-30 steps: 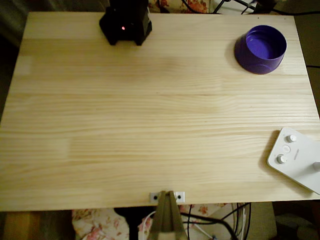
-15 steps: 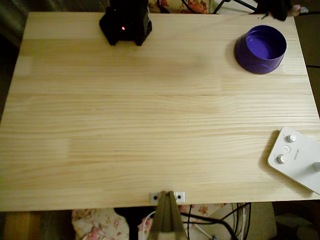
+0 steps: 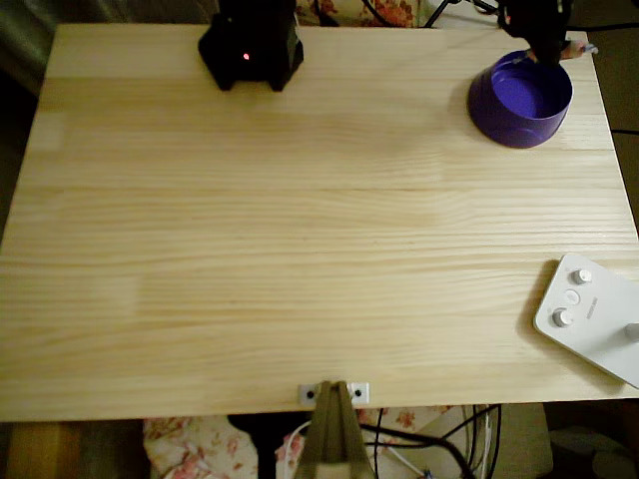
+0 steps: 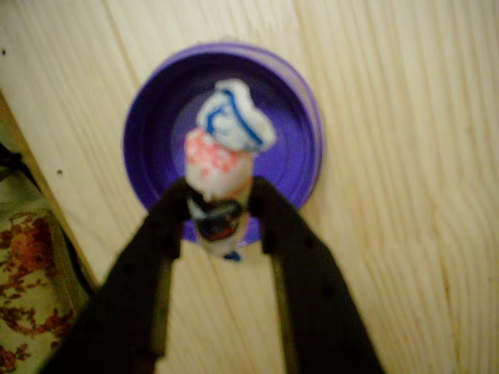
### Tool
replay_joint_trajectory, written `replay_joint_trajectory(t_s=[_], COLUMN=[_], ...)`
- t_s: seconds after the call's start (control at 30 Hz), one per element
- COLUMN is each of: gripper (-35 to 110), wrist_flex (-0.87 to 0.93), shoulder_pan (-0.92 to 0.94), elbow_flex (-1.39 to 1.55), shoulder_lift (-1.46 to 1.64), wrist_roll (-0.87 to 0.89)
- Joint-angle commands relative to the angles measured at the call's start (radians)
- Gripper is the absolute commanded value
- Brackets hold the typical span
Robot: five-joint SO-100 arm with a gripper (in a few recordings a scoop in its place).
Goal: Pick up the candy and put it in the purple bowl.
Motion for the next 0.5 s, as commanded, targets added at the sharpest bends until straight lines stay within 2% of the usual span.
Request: replay_joint_trajectory(t_s=[0.0,0.4,0.47], gripper=[6,11,16], wrist_flex=[-0.034,-0.028,-0.023], shoulder_pan=[-0.029,-0.048,-0.048], elbow_flex=[-0.110,-0.114,-0.110], shoulder_lift=[0.029,-0.012,-0.011], wrist_roll=[-0.003,-0.023,-0.018])
